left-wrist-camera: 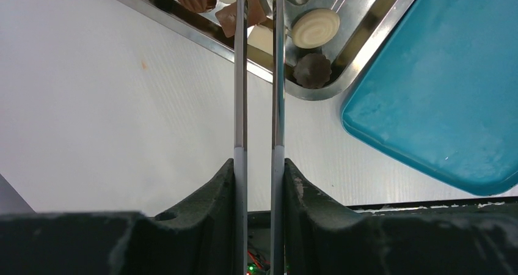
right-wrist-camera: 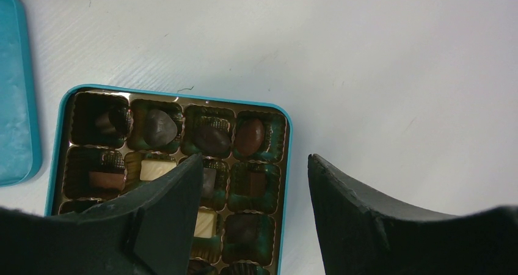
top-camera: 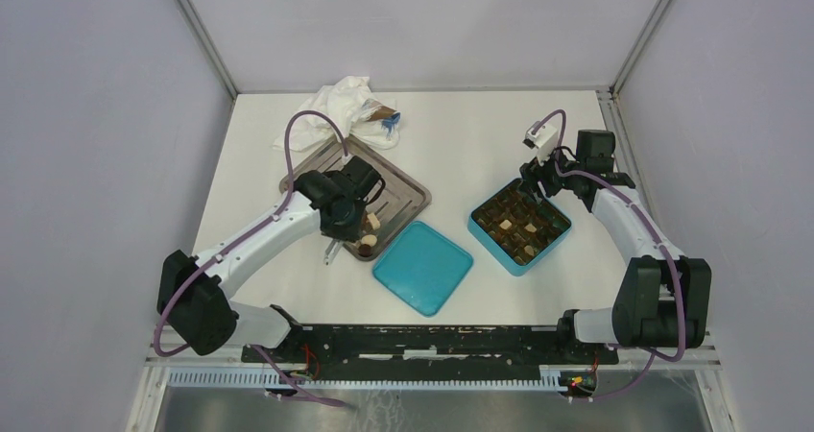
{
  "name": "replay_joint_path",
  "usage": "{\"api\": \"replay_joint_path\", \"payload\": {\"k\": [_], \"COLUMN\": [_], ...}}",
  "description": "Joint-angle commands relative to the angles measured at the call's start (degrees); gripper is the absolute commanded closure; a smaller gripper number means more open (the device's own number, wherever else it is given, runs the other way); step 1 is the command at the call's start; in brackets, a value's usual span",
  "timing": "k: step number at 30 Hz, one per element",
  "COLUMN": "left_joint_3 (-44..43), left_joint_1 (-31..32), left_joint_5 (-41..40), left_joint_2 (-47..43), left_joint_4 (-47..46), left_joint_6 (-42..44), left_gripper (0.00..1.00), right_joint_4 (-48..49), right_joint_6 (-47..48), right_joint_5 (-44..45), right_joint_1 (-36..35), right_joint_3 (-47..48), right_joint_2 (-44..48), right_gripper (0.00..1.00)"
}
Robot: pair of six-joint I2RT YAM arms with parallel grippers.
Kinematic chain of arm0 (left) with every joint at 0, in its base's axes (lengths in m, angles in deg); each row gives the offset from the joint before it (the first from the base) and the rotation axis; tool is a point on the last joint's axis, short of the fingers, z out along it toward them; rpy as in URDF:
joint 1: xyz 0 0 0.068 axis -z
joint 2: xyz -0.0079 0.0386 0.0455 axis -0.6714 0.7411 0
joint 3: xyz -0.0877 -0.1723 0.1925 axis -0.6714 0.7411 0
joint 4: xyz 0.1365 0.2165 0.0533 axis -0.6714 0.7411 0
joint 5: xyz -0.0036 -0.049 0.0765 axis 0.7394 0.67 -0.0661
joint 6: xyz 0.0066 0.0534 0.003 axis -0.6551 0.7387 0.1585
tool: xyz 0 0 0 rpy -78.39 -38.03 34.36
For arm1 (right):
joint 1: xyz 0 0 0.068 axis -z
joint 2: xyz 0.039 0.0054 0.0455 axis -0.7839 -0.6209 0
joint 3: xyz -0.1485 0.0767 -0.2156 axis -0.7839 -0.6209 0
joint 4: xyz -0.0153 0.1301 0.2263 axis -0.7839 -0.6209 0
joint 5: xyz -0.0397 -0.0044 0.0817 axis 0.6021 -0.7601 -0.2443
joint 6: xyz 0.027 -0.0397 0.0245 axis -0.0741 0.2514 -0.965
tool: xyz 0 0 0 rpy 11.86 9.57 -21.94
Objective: Pack the chocolate
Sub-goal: Pick up the fake chocolate from the plate.
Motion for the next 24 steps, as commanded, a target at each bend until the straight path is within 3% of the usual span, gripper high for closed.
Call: {"api": "replay_joint_path", "payload": {"k": [1,11,24], "left_joint_3": [-1.8,-1.5,-0.6], "left_joint_1": [-1.2,-1.6,-2.1], "left_joint_5": [0.9,5.7,1.7], "left_joint_2": [-0.5,-1.5,0.6], "left_joint_4": [-2.4,-4.1,-3.2], "left_joint_6": [2.0,2.2,1.5], "left_gripper": [0.78,0.72,0.65], "right_joint_4": [0.3,0.1,0.0], "right_joint_6": [0.6,0.8,0.9], "right_joint_5": [-0.8,-0.8,-0.8], "right_joint_1": [-0.2,-0.3,-0.4], "right_joint_3": [0.2,0.3,0.4], "right_joint_2": [-0.4,-0.8,-1.0], "right_gripper": [0.31,0.31,0.31]}}
